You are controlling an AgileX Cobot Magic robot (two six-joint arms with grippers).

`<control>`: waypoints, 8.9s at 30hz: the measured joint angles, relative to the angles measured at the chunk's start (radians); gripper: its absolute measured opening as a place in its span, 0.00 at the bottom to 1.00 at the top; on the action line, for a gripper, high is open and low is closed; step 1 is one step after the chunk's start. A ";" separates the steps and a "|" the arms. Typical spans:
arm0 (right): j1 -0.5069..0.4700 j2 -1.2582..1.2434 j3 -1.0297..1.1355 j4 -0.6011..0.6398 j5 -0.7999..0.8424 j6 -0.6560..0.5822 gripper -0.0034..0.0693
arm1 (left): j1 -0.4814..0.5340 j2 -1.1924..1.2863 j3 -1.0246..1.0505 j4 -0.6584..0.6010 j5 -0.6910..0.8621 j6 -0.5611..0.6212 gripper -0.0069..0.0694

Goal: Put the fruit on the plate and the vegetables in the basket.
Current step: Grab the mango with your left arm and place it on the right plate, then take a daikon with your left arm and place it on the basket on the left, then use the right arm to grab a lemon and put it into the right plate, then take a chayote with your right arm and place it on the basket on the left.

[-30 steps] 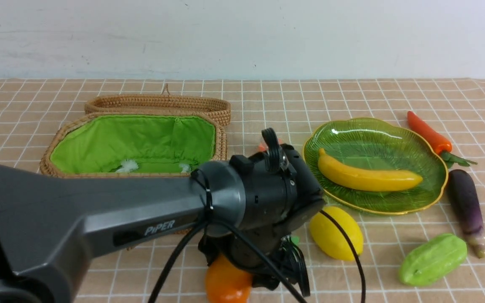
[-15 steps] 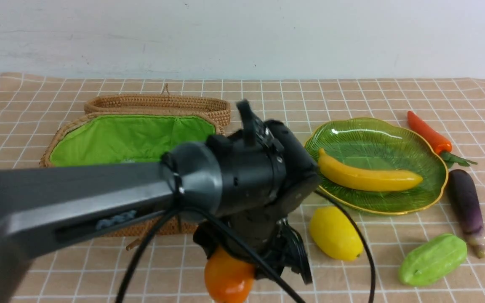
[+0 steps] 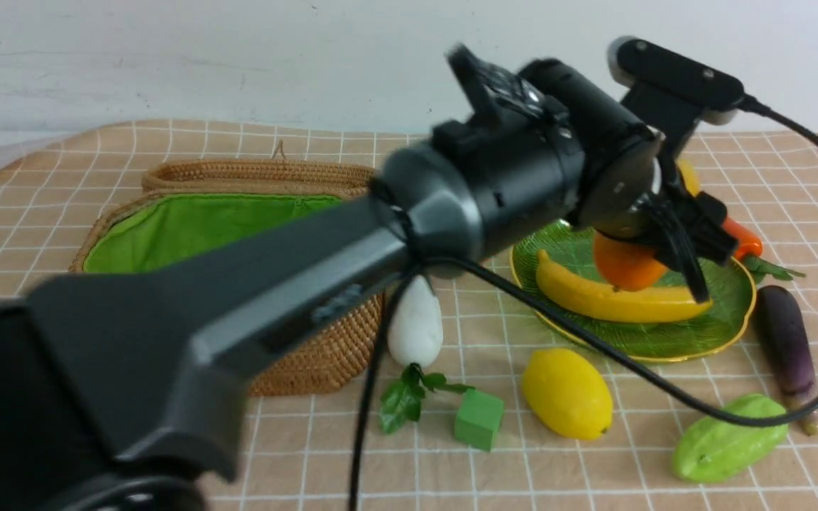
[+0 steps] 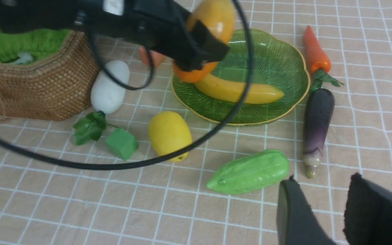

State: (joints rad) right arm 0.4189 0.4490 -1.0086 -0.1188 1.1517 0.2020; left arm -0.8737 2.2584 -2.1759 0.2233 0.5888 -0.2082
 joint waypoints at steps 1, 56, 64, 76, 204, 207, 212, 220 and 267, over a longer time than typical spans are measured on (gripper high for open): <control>0.000 0.000 0.000 0.007 0.001 0.000 0.37 | 0.000 0.023 -0.023 0.000 -0.004 0.000 0.83; 0.000 0.000 0.000 0.119 0.013 -0.118 0.37 | 0.039 -0.004 0.143 0.290 0.643 -0.384 0.84; 0.000 0.000 0.000 0.141 0.013 -0.122 0.37 | 0.039 0.095 0.143 0.393 0.619 -0.433 0.87; 0.000 0.000 0.000 0.179 0.028 -0.170 0.37 | 0.039 0.141 0.142 0.379 0.559 -0.439 0.73; 0.000 1.489 -0.377 0.215 -0.217 -0.079 0.97 | 0.189 -1.904 1.610 -0.274 -0.125 0.146 0.07; 0.000 1.508 -0.379 0.216 -0.223 -0.076 0.96 | 0.189 -1.904 1.611 -0.274 -0.125 0.146 0.07; 0.000 1.530 -0.383 0.219 -0.229 -0.076 0.87 | 0.189 -1.904 1.611 -0.274 -0.125 0.146 0.07; 0.012 1.469 -0.383 0.261 -0.220 -0.094 0.86 | 0.189 -1.904 1.611 -0.284 -0.133 0.146 0.07; -0.189 0.970 0.036 0.004 -0.221 0.431 0.54 | 0.189 -1.904 1.611 -0.320 -0.152 0.146 0.07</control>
State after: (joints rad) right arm 0.2299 1.4190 -0.9728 -0.1143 0.9312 0.6325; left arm -0.6844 0.3544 -0.5653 -0.0969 0.4365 -0.0623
